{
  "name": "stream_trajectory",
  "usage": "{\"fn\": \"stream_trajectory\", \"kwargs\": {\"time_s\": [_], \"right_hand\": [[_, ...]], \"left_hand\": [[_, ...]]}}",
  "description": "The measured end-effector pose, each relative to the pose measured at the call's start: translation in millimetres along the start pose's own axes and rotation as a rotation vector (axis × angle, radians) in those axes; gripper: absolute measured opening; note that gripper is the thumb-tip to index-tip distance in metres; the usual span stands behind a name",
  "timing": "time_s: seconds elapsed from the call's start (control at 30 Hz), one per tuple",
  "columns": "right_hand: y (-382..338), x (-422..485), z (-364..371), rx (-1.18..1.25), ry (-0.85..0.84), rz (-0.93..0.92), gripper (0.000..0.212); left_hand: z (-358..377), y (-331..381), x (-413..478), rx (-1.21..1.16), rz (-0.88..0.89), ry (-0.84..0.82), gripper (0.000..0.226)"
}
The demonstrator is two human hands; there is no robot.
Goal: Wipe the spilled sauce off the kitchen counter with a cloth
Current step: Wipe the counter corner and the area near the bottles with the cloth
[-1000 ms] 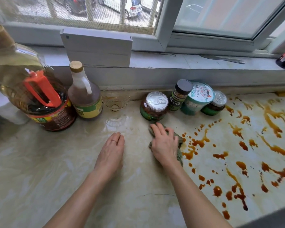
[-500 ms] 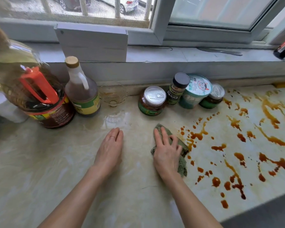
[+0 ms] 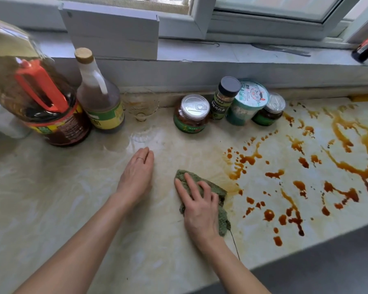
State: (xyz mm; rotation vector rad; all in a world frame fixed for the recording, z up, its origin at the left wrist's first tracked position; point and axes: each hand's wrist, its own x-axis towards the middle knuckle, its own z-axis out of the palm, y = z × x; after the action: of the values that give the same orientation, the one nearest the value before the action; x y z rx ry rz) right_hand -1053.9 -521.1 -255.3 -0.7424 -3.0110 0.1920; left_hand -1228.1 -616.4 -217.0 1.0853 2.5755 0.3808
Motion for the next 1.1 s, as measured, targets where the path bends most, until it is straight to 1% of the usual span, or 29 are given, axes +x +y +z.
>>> {"fn": "stream_trajectory", "kwargs": {"time_s": [0.03, 0.07, 0.17, 0.2, 0.23, 0.27, 0.33, 0.4, 0.43, 0.53, 0.6, 0.63, 0.7, 0.77, 0.8, 0.83, 0.87, 0.93, 0.97, 1.03, 1.07, 1.1], "right_hand": [[7, 0, 0, -0.022, -0.006, -0.016, 0.064], [15, 4, -2, -0.041, -0.015, 0.023, 0.061], [26, 17, -9, 0.002, 0.016, 0.269, 0.061], [19, 16, -9, 0.019, 0.05, 0.296, 0.063], [10, 12, -8, 0.018, 0.08, 0.275, 0.064], [-2, 2, -3, 0.015, 0.079, 0.214, 0.065], [-16, -23, 4, 0.004, 0.053, 0.043, 0.07], [-4, -32, 6, -0.023, 0.04, -0.058, 0.069], [7, -31, 5, -0.047, 0.049, -0.037, 0.066], [28, -19, -2, -0.048, 0.097, 0.179, 0.062], [19, -22, -1, -0.01, 0.126, 0.224, 0.064], [12, -29, 1, 0.003, 0.127, 0.2, 0.065], [5, -53, 6, 0.01, 0.098, 0.055, 0.068], [18, -66, 7, -0.024, 0.06, -0.078, 0.068], [27, -65, 5, -0.038, 0.055, -0.083, 0.066], [35, -62, 3, -0.026, 0.051, -0.035, 0.063], [39, -57, -1, 0.006, 0.062, 0.034, 0.061], [42, -48, -5, 0.128, 0.126, 0.136, 0.058], [44, -47, -8, 0.238, 0.148, 0.165, 0.059], [53, -48, -18, 0.463, 0.197, 0.217, 0.057], [59, -52, -22, 0.487, 0.217, 0.214, 0.054], [64, -56, -25, 0.446, 0.209, 0.201, 0.053]], "left_hand": [[0, -1, 0, 0.0, -0.001, -0.005, 0.071], [-1, -2, -1, -0.002, -0.002, -0.012, 0.07], [-1, -2, 0, -0.001, -0.005, -0.019, 0.071], [-1, -1, 0, 0.003, -0.008, -0.025, 0.072], [0, 0, 0, 0.003, -0.013, -0.022, 0.072], [1, 0, 1, 0.004, -0.02, -0.017, 0.072], [3, 0, 1, -0.017, -0.034, 0.009, 0.07], [4, -2, 0, -0.026, -0.044, 0.02, 0.069], [4, -4, -1, -0.024, -0.041, 0.014, 0.07], [5, -5, -1, -0.016, -0.045, -0.004, 0.072], [5, -3, -4, -0.036, -0.055, 0.006, 0.07], [7, -1, -6, -0.054, -0.058, 0.025, 0.07], [11, 5, -12, -0.114, -0.06, 0.051, 0.069], [14, 15, -20, -0.215, -0.07, 0.06, 0.065], [15, 22, -23, -0.236, -0.065, 0.062, 0.063], [16, 29, -27, -0.255, -0.065, 0.071, 0.061], [18, 35, -31, -0.272, -0.063, 0.08, 0.059], [21, 46, -39, -0.233, -0.021, 0.125, 0.056], [25, 50, -44, -0.216, 0.003, 0.138, 0.053], [33, 59, -53, -0.256, -0.009, 0.108, 0.043], [37, 65, -58, -0.279, -0.025, 0.083, 0.037], [42, 70, -62, -0.293, -0.033, 0.052, 0.031]]}}
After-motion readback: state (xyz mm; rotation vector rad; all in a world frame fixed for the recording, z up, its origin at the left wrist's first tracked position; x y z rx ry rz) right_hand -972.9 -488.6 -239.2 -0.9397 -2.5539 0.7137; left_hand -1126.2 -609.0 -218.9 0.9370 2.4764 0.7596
